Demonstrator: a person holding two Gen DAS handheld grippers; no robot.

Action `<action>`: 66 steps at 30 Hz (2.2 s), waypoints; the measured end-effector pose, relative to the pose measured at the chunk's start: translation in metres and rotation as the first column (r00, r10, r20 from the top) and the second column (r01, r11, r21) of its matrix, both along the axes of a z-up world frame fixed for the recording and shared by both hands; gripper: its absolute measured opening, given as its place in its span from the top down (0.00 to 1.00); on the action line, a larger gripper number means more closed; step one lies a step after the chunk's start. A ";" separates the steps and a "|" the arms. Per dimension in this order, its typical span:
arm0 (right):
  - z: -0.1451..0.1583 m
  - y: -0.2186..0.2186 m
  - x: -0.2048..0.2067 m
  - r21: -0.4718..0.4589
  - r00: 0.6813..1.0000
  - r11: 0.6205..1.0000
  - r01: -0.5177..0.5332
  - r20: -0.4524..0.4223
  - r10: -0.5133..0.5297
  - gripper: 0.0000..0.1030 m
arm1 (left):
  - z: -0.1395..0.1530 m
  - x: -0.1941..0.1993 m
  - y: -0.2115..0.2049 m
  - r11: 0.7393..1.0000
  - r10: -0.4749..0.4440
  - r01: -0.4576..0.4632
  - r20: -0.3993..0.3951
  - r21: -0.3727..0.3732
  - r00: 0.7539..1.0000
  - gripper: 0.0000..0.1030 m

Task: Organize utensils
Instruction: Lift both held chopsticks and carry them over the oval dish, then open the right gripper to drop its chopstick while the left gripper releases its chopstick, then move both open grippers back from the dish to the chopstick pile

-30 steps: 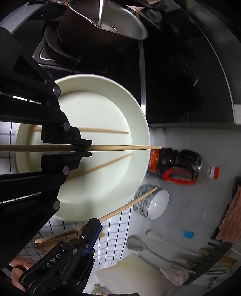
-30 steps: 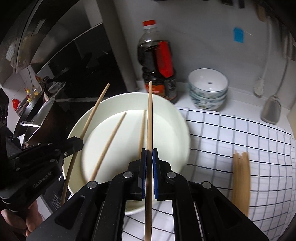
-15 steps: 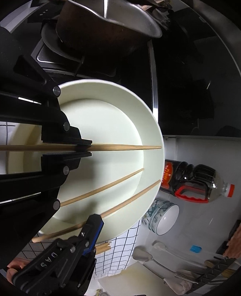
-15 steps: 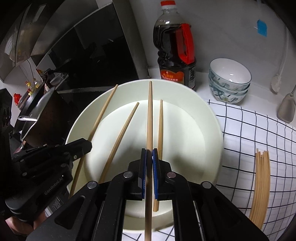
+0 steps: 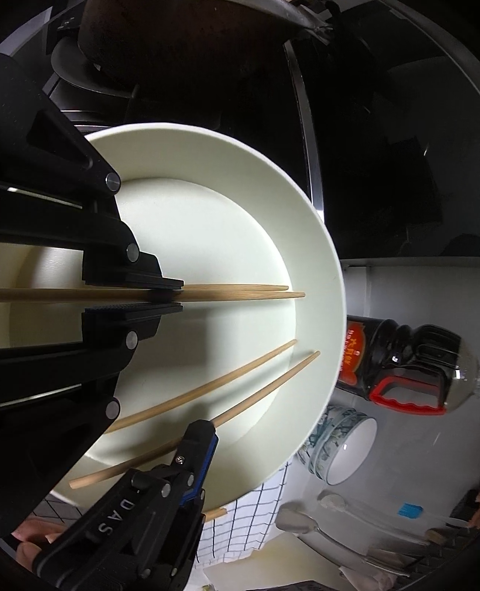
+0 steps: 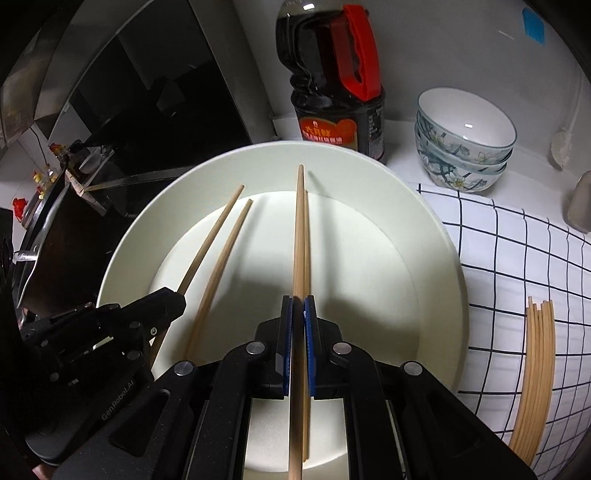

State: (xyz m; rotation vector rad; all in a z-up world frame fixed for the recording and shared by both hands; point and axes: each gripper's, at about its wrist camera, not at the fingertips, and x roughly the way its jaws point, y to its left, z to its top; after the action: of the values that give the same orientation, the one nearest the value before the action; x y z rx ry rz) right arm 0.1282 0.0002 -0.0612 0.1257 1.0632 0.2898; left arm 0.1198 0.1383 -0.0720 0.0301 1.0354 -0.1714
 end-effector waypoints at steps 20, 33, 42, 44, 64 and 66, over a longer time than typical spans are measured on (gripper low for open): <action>-0.025 -0.007 0.006 -0.015 0.996 1.000 0.020 -0.081 -0.021 0.94 | -0.024 0.006 -0.002 1.000 0.001 0.000 -0.068 0.023 0.998 0.92; -0.015 -0.013 -0.001 -0.023 0.999 0.999 0.035 -0.035 -0.036 0.78 | -0.010 0.001 0.004 0.997 0.048 -0.047 -0.019 0.054 0.999 0.45; 0.000 -0.022 -0.007 -0.020 0.998 0.998 0.056 -0.001 -0.056 0.56 | 0.013 -0.009 0.017 0.994 0.098 -0.099 0.027 0.042 0.995 0.26; 0.004 -0.024 -0.009 -0.015 0.998 0.998 0.063 0.004 -0.063 0.53 | 0.016 -0.011 0.017 0.994 0.101 -0.102 0.032 0.040 0.994 0.25; 0.027 -0.040 -0.044 0.022 0.998 0.998 0.055 0.033 -0.056 0.44 | 0.038 -0.049 0.014 0.987 0.156 -0.157 0.046 0.020 0.987 0.17; 0.028 -0.042 -0.047 0.023 0.998 0.998 0.053 0.036 -0.054 0.44 | 0.039 -0.053 0.011 0.986 0.162 -0.163 0.046 0.019 0.986 0.17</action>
State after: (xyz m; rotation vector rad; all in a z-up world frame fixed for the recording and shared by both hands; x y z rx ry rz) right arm 0.0808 -0.0414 -0.0335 0.1679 1.0191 0.2546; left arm 0.0669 0.1496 -0.0329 -0.0299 0.9912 -0.0104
